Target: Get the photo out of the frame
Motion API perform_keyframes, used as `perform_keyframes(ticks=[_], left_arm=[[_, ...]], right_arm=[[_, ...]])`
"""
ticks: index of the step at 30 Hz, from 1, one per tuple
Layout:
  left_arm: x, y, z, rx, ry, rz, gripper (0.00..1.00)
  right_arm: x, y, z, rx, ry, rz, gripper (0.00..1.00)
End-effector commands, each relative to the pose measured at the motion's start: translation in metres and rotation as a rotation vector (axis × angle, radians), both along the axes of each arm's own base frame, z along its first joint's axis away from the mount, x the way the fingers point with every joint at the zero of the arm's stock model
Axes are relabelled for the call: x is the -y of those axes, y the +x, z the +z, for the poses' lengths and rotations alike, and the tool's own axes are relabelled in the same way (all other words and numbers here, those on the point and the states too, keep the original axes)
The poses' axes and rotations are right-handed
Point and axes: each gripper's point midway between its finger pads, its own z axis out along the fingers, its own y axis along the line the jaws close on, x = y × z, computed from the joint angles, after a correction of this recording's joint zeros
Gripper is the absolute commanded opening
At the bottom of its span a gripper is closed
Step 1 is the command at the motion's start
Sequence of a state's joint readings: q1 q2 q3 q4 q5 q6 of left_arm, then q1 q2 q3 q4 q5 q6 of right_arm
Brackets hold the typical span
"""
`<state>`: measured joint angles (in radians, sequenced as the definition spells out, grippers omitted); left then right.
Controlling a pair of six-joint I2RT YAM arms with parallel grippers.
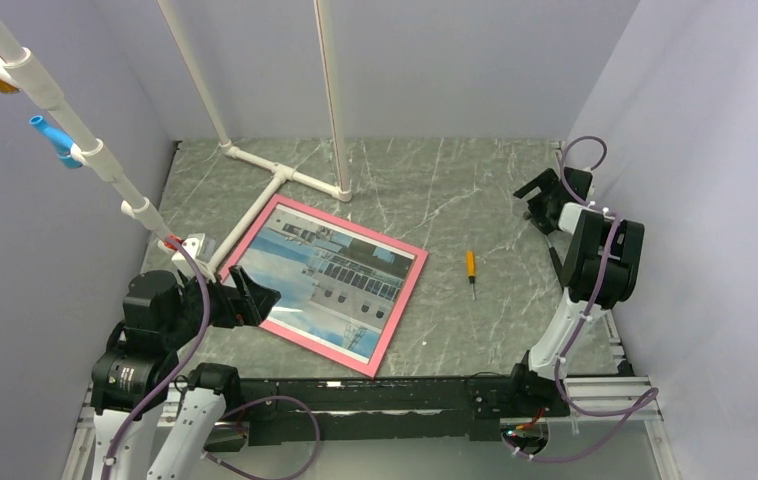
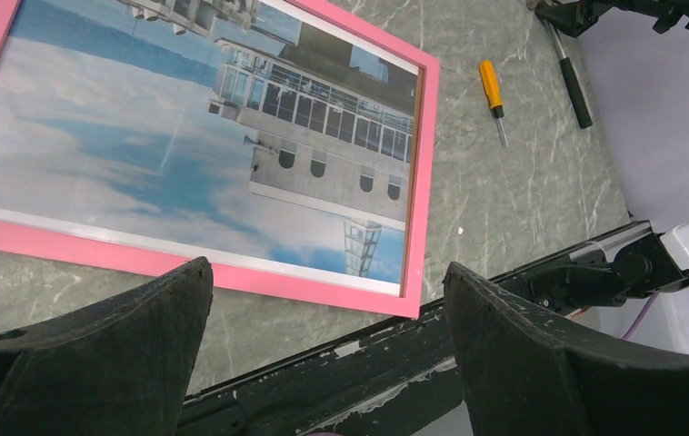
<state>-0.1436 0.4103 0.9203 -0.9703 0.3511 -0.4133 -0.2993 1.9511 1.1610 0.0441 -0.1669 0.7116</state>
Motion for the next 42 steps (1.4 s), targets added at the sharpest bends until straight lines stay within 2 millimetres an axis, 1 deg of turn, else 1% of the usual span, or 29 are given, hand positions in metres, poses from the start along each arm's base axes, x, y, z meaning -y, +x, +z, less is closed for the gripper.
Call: perform_keyframes(ticks=[1, 5, 8, 13, 18, 21, 23, 25, 29, 32, 34, 35, 36, 38, 40, 42], left_arm=[[0.002, 0.001, 0.001, -0.012, -0.021, -0.001, 0.99], [0.004, 0.000, -0.001, -0.022, -0.032, -0.004, 0.99], [0.005, 0.000, -0.005, -0.034, -0.040, -0.006, 0.99], [0.007, -0.001, -0.015, -0.065, -0.050, -0.009, 0.99], [0.007, -0.002, -0.024, -0.095, -0.051, -0.003, 0.99], [0.009, -0.002, -0.027, -0.116, -0.061, -0.010, 0.99], [0.010, -0.002, -0.030, -0.128, -0.068, -0.009, 0.99], [0.011, -0.003, -0.032, -0.136, -0.073, -0.012, 0.99], [0.007, -0.002, -0.041, -0.155, -0.055, 0.008, 0.99], [0.002, 0.000, -0.051, -0.184, -0.036, 0.042, 0.99], [-0.004, 0.003, -0.059, -0.218, -0.019, 0.082, 0.99], [-0.005, 0.004, -0.062, -0.233, -0.015, 0.093, 0.99], [-0.006, 0.005, -0.065, -0.247, -0.010, 0.103, 0.99], [-0.008, 0.006, -0.072, -0.277, -0.004, 0.117, 0.99], [-0.009, 0.007, -0.077, -0.301, 0.004, 0.130, 0.99], [-0.011, 0.007, -0.082, -0.313, 0.007, 0.142, 0.99]], right_arm=[[0.019, -0.024, -0.043, -0.172, 0.006, -0.077, 0.93], [0.026, -0.020, -0.047, -0.191, 0.000, -0.090, 0.93], [0.026, -0.016, -0.043, -0.186, -0.010, -0.080, 0.94], [0.031, -0.017, -0.033, -0.180, -0.053, -0.073, 0.94], [0.038, -0.015, -0.035, -0.208, -0.106, -0.053, 0.94], [0.030, -0.014, -0.031, -0.212, -0.140, -0.014, 0.94], [0.017, -0.013, -0.022, -0.213, -0.173, 0.017, 0.94], [0.008, -0.018, -0.010, -0.225, -0.225, 0.027, 0.94], [-0.014, -0.035, 0.023, -0.218, -0.322, 0.047, 0.94], [-0.044, -0.046, 0.043, -0.197, -0.383, 0.104, 0.94], [-0.074, -0.052, 0.054, -0.164, -0.400, 0.174, 0.94], [-0.102, -0.056, 0.059, -0.140, -0.405, 0.244, 0.94], [-0.123, -0.061, 0.063, -0.121, -0.417, 0.304, 0.94], [-0.173, -0.074, 0.069, -0.083, -0.450, 0.451, 0.94], [-0.223, -0.094, 0.067, -0.055, -0.480, 0.614, 0.92], [-0.270, -0.119, 0.063, -0.023, -0.505, 0.784, 0.91]])
